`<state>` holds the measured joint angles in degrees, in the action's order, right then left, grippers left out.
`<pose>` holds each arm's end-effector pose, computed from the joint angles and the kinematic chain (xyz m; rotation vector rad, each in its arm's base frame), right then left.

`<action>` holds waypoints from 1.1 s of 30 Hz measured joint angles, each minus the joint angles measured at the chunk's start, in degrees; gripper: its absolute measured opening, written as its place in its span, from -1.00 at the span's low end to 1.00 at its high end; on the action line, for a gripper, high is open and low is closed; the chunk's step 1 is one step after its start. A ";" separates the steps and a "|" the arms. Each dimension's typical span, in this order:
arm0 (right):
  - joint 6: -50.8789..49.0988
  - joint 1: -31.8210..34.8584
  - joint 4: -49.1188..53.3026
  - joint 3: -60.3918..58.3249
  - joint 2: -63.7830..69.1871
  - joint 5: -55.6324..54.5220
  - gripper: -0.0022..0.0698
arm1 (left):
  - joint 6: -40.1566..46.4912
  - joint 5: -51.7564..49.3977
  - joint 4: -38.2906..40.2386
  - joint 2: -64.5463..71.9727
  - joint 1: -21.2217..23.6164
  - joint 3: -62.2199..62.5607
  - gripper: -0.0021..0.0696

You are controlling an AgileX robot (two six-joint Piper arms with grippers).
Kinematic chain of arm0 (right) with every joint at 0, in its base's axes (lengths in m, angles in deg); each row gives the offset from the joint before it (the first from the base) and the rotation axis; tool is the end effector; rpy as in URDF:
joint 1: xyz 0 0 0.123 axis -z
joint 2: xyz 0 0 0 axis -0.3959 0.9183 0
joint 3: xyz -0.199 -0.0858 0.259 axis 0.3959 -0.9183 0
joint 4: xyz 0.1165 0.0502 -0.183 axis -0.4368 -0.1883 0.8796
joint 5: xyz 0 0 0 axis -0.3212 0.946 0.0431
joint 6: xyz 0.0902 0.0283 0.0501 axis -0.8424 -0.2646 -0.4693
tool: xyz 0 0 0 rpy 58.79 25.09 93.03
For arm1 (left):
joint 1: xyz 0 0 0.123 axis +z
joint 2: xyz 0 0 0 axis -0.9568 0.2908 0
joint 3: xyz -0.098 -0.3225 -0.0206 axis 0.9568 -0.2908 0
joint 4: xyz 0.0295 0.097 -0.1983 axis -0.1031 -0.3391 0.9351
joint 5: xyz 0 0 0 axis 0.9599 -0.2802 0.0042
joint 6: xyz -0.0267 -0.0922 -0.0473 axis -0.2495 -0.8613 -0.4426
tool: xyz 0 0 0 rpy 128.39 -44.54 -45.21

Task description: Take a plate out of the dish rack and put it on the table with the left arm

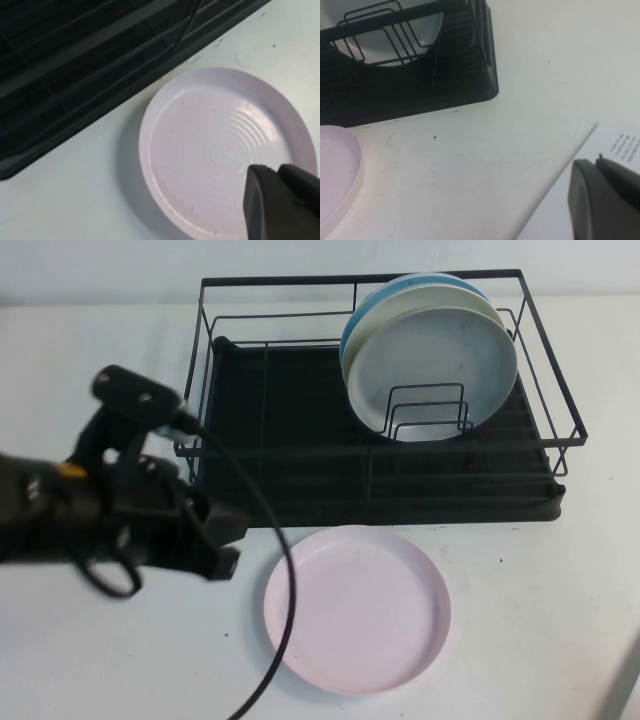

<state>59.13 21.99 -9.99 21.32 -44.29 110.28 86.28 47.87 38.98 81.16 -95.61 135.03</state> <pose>-0.0147 0.0095 0.1677 0.1344 1.8505 0.2670 0.1853 -0.1210 0.3477 0.9107 2.1620 -0.5342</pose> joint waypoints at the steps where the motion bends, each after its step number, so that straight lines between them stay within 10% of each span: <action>1: 0.00 0.00 0.00 0.00 0.00 0.00 -0.99 | -0.61 -0.10 -0.58 -2.71 0.00 -1.22 -0.92; 17: 0.00 0.00 0.00 0.00 0.00 0.00 -0.99 | -36.04 -4.67 -28.49 -27.91 0.37 -9.56 -0.94; 27: 0.00 0.00 -0.88 0.00 0.00 0.00 -0.99 | -37.87 37.74 -34.90 -44.77 1.47 -37.53 -0.94; 33: 0.00 0.00 -1.27 0.00 0.00 0.00 -0.99 | -37.90 45.38 -35.00 -57.02 9.24 -51.32 -0.94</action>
<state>59.13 21.99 -11.26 21.32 -44.29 110.28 48.38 93.26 3.97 24.14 -86.36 83.71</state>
